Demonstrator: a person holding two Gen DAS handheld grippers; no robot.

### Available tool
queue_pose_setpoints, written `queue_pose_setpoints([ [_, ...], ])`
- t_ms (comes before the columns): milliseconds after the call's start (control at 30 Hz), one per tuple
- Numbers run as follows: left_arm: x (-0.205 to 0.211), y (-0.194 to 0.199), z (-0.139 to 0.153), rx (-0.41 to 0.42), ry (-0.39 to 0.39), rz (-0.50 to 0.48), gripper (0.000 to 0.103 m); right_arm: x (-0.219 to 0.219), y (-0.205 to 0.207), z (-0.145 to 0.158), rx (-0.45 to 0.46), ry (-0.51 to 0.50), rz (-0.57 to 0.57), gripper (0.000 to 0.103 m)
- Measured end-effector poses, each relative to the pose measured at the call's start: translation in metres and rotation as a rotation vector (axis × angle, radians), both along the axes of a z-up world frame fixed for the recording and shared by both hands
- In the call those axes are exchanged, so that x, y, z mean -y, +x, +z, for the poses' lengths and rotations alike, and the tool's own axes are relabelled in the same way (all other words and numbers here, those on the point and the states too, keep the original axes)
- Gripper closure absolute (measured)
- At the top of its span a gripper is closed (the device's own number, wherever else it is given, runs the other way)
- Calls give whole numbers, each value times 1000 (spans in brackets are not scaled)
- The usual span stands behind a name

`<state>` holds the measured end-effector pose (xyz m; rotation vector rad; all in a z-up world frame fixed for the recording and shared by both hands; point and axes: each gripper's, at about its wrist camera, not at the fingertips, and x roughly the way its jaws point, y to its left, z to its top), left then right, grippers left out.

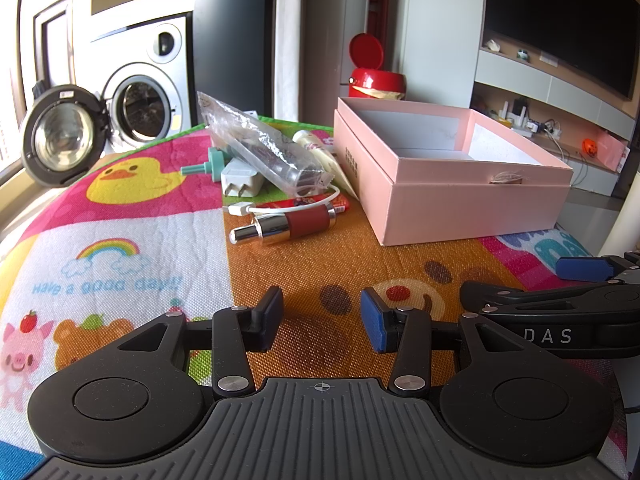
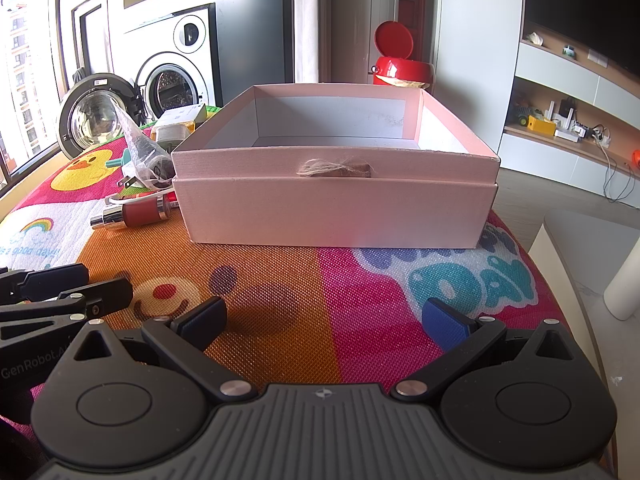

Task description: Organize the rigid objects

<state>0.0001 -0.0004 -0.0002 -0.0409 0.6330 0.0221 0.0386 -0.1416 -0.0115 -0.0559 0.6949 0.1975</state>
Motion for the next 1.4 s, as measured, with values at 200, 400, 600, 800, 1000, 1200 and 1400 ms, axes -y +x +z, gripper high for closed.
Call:
queue_pose_setpoints([
  [200, 0, 0, 0, 0, 0, 0, 56, 0, 0, 0, 0, 0, 0, 0],
  [400, 2, -1, 1, -1, 12, 0, 56, 0, 0, 0, 0, 0, 0, 0],
  [600, 2, -1, 1, -1, 11, 0, 56, 0, 0, 0, 0, -1, 0, 0],
  [800, 5, 1, 0, -1, 21, 0, 56, 0, 0, 0, 0, 0, 0, 0],
  [1000, 1, 0, 0, 2, 8, 1, 55, -1, 1, 0, -2, 1, 0, 0],
  [1200, -15, -4, 4, 12, -69, -9, 57, 4, 9, 4, -48, -9, 76, 0],
  [1400, -53, 0, 22, 10, -100, 1, 59, 3, 16, 7, -100, -28, 105, 0],
])
